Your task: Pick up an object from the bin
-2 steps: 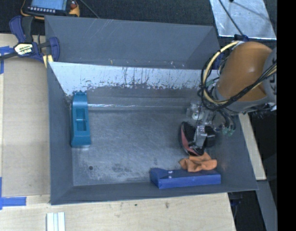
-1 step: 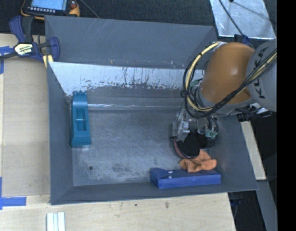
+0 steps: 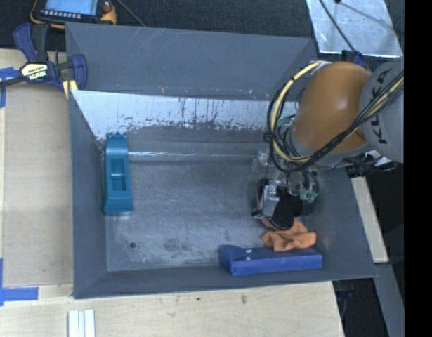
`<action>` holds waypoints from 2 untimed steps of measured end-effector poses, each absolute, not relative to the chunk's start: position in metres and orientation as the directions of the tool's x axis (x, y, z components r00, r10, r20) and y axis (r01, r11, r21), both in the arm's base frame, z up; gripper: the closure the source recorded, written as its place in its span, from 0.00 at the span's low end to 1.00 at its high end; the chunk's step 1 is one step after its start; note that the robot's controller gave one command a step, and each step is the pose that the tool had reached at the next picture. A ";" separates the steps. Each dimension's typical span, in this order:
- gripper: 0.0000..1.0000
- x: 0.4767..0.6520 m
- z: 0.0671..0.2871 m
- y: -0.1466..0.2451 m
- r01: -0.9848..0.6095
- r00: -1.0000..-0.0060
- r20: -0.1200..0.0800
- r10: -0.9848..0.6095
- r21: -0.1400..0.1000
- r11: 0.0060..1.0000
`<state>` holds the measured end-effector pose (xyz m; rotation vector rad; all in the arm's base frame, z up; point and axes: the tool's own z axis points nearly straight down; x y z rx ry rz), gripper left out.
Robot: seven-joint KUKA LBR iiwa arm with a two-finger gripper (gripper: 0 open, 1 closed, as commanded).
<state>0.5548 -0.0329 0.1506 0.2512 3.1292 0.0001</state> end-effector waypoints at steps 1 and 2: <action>0.00 0.555 0.151 -0.033 0.159 -0.987 -0.002 0.159 0.000 0.987; 1.00 0.541 0.074 -0.066 0.282 -0.960 -0.004 0.282 0.000 0.960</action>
Offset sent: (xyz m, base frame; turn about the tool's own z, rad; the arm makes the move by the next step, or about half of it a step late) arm -0.0150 -0.0322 -0.0767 0.1265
